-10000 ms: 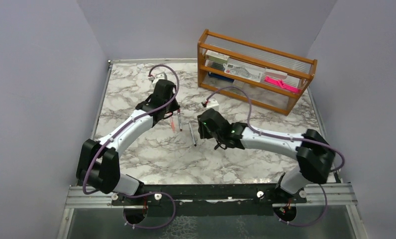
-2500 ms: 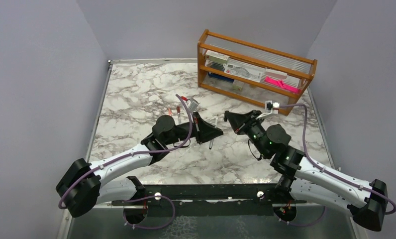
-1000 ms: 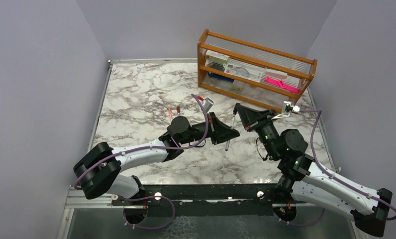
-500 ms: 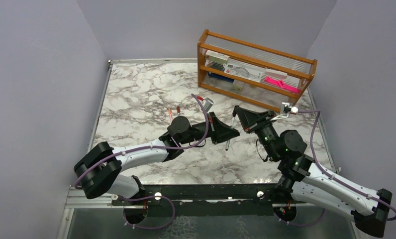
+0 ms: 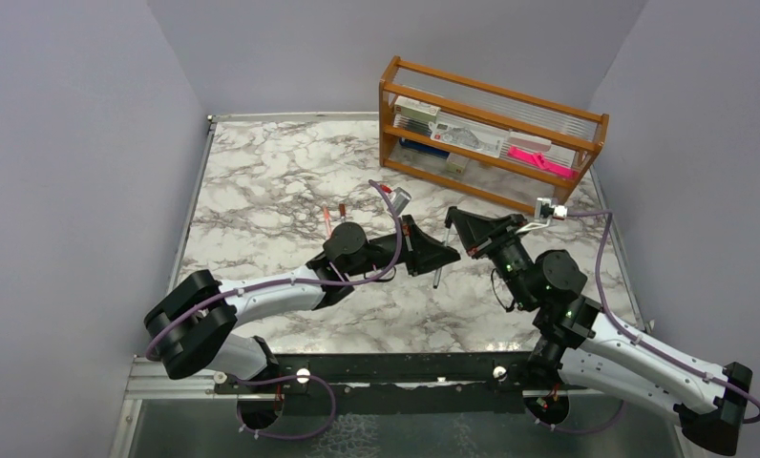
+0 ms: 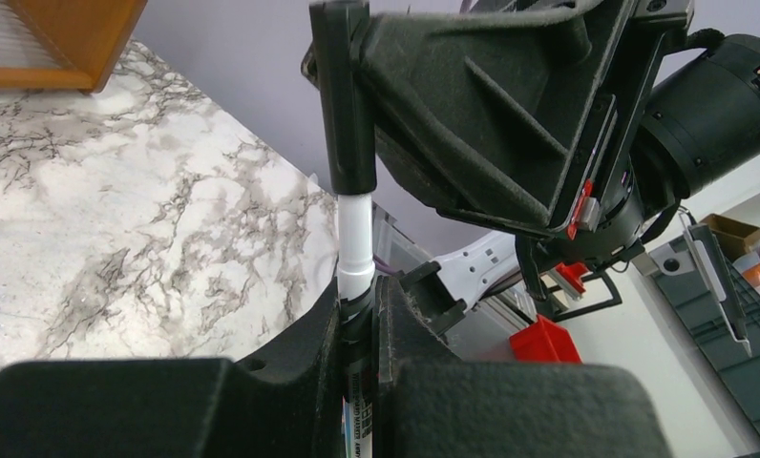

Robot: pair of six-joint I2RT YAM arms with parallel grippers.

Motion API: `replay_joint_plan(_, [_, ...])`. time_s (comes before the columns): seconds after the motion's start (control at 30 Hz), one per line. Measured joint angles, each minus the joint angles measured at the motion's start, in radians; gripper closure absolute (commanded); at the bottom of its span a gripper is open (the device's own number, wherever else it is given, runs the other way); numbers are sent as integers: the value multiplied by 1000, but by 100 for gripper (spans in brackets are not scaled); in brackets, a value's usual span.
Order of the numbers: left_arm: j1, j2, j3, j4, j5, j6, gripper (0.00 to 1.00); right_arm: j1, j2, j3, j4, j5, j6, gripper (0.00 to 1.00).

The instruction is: Insert the pens into the pen caps

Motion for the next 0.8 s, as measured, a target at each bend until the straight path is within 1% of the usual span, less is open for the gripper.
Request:
replay_joint_plan(0.23, [30, 0, 19, -36, 8, 4, 100, -6, 5, 0, -41, -38, -23, 99])
replay_joint_plan(0.5, [69, 29, 90, -109, 80, 27, 100, -24, 18, 2, -44, -63, -62, 99])
replay_joint_plan(0.7, [79, 43, 136, -152, 105, 69, 100, -37, 19, 2, -30, -62, -66, 99])
replay_joint_plan(0.8, [84, 47, 168, -180, 115, 94, 100, -43, 19, -7, 4, -62, -57, 99])
